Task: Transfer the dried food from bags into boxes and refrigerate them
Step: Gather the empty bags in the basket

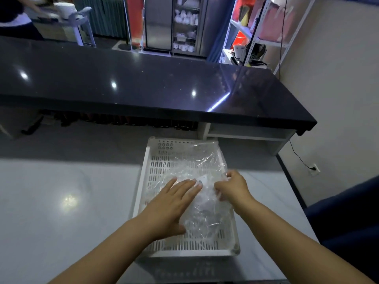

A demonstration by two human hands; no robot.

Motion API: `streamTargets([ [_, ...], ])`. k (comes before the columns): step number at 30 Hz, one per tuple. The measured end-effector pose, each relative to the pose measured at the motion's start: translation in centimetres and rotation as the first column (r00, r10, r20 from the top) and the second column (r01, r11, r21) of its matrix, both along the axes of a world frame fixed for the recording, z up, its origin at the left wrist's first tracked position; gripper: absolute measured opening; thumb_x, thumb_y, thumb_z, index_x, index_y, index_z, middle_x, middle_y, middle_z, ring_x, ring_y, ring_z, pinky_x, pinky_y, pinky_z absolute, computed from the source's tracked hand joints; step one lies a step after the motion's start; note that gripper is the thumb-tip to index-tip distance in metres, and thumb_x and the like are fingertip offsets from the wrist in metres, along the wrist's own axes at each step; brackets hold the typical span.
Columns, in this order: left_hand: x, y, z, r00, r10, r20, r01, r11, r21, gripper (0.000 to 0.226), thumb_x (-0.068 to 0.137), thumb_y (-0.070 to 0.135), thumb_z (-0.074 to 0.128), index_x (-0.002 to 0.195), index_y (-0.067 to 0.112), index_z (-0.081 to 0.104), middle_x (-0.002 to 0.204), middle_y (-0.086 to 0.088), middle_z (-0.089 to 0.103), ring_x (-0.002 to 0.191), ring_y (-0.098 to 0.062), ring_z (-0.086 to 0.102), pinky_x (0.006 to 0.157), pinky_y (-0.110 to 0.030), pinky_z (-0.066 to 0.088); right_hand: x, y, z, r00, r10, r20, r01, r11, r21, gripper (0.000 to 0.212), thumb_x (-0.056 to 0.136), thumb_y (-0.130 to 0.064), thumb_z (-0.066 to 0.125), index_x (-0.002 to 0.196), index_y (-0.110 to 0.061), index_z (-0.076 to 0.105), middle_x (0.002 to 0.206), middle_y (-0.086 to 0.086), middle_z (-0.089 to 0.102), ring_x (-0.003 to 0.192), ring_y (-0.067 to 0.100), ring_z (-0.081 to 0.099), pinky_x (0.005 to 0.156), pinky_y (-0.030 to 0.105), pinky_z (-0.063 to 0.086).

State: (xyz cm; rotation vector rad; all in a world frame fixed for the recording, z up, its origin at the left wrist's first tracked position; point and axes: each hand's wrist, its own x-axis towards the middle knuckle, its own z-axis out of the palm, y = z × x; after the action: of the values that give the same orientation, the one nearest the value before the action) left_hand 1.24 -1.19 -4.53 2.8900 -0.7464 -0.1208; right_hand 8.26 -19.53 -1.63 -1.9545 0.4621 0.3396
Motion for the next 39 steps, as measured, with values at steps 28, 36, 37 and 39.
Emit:
streamTargets([
  [28,2.0,3.9,2.2,0.874,0.424,0.238,-0.282,0.841,-0.462,0.043,0.08,0.016,0.06,0.122,0.014,0.051,0.118,-0.003,0.06,0.106,-0.018,0.055,0.093,-0.033,0.047,3.2,2.5,0.0,0.711,0.702,0.026,-0.598,0.625,-0.502,0.019,0.081,-0.022,0.064,0.099,-0.026,0.057,0.095,-0.004,0.066,0.077,0.015,0.067,0.073,0.037,0.056],
  [36,3.3,2.2,-0.3,0.963,-0.1,0.25,0.054,0.982,0.183,0.055,0.071,0.049,0.068,0.118,0.022,0.06,0.126,-0.002,0.061,0.122,-0.021,0.053,0.109,-0.042,0.031,6.3,4.6,-1.4,0.765,0.643,0.037,-0.511,0.642,-0.571,0.082,0.079,-0.026,0.067,0.146,-0.022,0.02,0.109,0.005,0.063,0.079,0.022,0.067,0.07,0.037,0.056],
  [37,3.9,2.3,-0.4,0.98,-0.036,0.195,-0.001,0.982,0.19,0.065,0.071,0.054,0.066,0.125,0.021,0.055,0.133,-0.003,0.056,0.128,-0.022,0.048,0.111,-0.045,0.025,6.4,4.5,-1.7,0.752,0.656,0.068,-0.471,0.606,-0.642,0.084,0.081,-0.027,0.067,0.148,-0.02,0.017,0.123,0.006,0.058,0.093,0.024,0.065,0.076,0.036,0.054],
  [39,4.8,2.3,-0.7,0.993,0.038,0.113,-0.057,0.984,0.171,0.075,0.079,0.056,0.059,0.14,0.018,0.037,0.148,-0.004,0.039,0.14,-0.022,0.028,0.116,-0.045,0.007,6.0,4.1,-2.1,0.634,0.755,0.167,-0.355,0.475,-0.805,0.077,0.085,-0.025,0.067,0.147,-0.015,0.024,0.14,0.007,0.046,0.12,0.027,0.052,0.094,0.036,0.045],
])
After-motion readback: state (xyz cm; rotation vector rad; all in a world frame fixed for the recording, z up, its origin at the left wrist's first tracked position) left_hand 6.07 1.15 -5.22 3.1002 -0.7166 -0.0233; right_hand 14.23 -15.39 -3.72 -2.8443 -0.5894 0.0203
